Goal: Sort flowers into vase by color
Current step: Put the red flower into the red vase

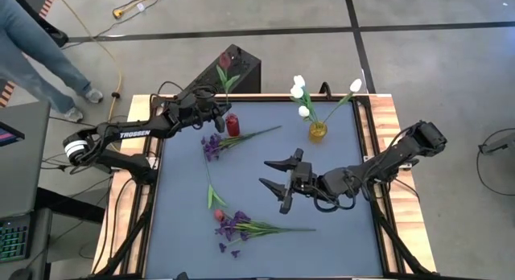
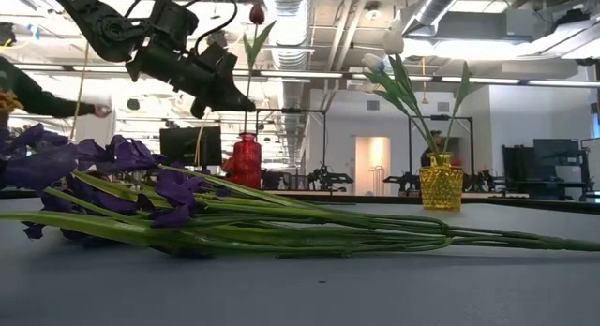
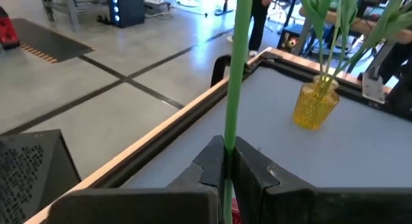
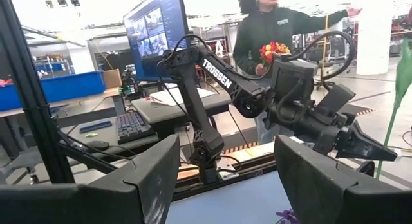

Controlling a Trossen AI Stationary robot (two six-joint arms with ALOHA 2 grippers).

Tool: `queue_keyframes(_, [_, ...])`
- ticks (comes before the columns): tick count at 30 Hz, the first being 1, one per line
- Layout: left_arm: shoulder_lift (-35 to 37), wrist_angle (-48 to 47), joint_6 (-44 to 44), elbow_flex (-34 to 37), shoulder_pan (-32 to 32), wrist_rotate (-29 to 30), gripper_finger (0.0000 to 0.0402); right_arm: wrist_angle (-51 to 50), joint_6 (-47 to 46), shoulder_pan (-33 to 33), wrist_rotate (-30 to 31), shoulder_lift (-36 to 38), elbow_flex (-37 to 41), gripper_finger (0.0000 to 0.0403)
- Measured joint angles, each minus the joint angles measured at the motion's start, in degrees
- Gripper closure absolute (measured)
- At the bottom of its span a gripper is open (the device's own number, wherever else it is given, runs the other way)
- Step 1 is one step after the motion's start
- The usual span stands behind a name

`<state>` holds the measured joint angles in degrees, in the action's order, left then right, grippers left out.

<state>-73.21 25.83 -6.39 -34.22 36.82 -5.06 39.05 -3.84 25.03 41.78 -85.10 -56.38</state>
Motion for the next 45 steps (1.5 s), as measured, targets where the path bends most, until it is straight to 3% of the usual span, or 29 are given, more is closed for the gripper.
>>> queue_keyframes(9, [0.0, -1.9, 1.12, 0.0, 0.0, -1.97, 0.0327, -1.05, 2.21, -0.06, 0.0, 0.0, 0.0, 0.0125])
queue_keyframes(15, [0.0, -8.5, 1.22, 0.0, 0.02, -4.31, 0.0262, -10.42, 1.52, 0.85, 0.0, 0.78, 0.0, 0.0125])
queue_keyframes(17, [0.03, -11.01, 0.91, 0.0, 0.02, -5.64, 0.0242, -17.24, -1.84, 1.63, -0.81, 2.0, 0.0, 0.0125])
queue_keyframes(24, [3.37, -16.81, 1.04, -0.1, 0.02, -7.94, 0.0193, -37.96, -20.78, 2.41, -12.06, 4.55, 0.0, 0.0125])
queue_keyframes(28, [6.51, -20.56, 2.03, -0.95, 0.02, -8.19, 0.0181, -45.76, -26.47, 2.14, -15.6, 3.81, 0.0, 0.0125])
queue_keyframes(36, [8.81, -43.74, 7.41, -7.81, 0.02, -8.68, 0.018, -51.42, -30.69, 2.46, -23.56, 3.62, 0.0, 0.0125])
queue_keyframes(45, [8.83, -61.49, 8.29, -8.83, -3.15, -17.05, 0.018, -50.67, -30.34, 5.07, -28.59, -4.37, 0.0, 0.0125])
